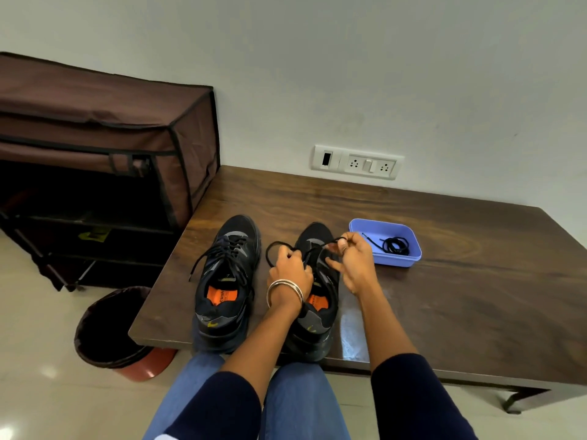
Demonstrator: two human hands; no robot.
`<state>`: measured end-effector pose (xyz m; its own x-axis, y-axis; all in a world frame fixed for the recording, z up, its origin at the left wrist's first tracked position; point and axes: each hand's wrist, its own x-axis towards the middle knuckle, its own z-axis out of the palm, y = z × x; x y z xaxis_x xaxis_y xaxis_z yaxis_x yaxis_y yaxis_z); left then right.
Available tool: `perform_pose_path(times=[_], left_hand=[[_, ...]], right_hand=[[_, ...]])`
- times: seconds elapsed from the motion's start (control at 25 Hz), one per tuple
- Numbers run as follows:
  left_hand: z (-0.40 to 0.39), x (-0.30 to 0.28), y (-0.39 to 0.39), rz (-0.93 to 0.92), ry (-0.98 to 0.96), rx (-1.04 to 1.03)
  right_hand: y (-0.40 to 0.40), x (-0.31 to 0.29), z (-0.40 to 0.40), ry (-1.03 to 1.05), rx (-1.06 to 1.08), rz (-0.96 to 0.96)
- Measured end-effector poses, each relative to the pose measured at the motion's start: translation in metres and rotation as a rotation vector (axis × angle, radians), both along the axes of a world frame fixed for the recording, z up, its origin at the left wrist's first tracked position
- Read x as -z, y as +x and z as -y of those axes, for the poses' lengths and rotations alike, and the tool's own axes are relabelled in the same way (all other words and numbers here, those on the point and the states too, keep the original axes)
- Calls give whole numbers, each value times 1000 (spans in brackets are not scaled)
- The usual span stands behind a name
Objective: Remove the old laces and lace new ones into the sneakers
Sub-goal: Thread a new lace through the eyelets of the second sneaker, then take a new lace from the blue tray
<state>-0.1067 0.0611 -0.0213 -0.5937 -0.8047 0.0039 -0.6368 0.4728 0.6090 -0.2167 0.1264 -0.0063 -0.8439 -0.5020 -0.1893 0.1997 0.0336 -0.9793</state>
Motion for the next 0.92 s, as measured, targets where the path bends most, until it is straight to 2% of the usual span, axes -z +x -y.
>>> perform_pose_path(times=[0.16,0.28,0.44,0.52,0.6,0.68,0.72,0.84,0.92], left_hand=[[5,1,6,-162,12,55],[13,-20,10,-330,29,117],[38,-70,29,-270,-30,335],[47,-96,50,-334,86,401],[47,-121,71,-480,366,427],[42,-144,89,-639,632,392],[41,-155,99,-715,726,370],[43,-178,127,-944,848,237],[51,-183,142,-1181,855,32]], right_hand=[[0,-5,1,205,-30,-330],[11,-26,6,303,-102,-579],[28,-74,3,259,-304,-783],[31,-98,-3,209,-385,-836],[42,-112,-9,-6,-460,-643],[64,-118,-6,-244,-537,-292],[79,-116,-1,-298,-615,-169],[136,-110,15,-216,-930,79],[165,-106,20,-158,-997,173]])
